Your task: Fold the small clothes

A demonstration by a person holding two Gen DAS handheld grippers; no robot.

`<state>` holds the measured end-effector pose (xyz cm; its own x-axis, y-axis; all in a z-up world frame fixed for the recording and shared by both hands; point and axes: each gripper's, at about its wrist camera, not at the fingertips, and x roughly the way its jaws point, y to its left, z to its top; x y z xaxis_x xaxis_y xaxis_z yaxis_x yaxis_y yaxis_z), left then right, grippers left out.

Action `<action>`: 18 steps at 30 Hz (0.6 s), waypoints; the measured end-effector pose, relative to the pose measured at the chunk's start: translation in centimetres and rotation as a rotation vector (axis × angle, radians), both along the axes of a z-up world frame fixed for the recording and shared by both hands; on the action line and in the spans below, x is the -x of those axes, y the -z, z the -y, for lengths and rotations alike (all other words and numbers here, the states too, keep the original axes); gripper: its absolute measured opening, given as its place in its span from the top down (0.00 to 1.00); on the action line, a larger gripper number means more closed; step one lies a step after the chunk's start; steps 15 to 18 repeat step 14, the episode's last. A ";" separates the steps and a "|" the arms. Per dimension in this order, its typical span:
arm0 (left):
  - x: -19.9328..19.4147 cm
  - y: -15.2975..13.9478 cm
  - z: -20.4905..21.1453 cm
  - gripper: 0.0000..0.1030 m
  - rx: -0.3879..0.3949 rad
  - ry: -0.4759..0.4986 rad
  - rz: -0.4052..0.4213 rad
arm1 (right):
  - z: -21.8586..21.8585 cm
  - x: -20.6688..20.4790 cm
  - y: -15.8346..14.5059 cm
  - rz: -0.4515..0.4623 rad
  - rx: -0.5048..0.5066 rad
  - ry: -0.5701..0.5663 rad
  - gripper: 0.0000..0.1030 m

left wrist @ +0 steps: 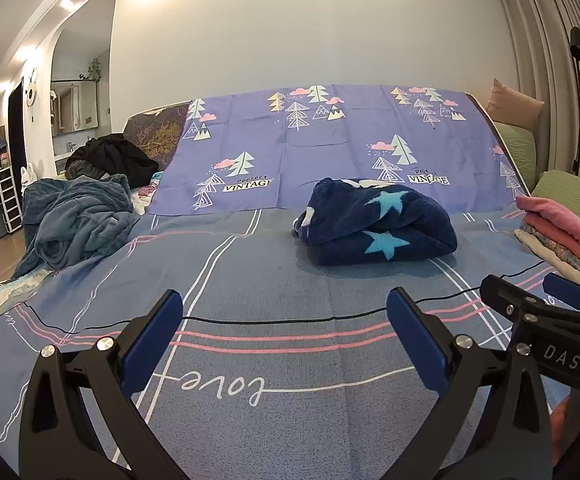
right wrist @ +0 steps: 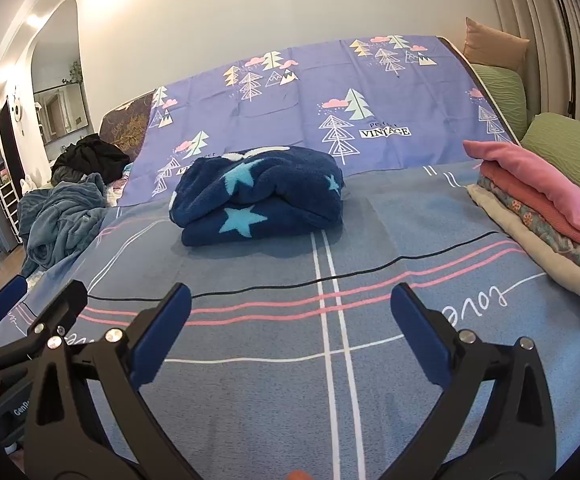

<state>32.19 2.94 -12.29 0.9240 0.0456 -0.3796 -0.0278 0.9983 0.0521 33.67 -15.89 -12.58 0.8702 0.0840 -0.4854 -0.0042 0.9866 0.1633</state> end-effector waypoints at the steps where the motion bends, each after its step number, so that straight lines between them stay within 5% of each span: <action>1: 0.0 0.0 0.0 0.01 -0.001 -0.001 0.000 | 0.0 0.0 0.0 0.000 0.000 0.000 0.02; 18: 0.0 0.3 -0.2 0.01 -0.008 -0.001 -0.006 | 0.4 -0.1 0.5 -0.005 -0.001 0.006 0.02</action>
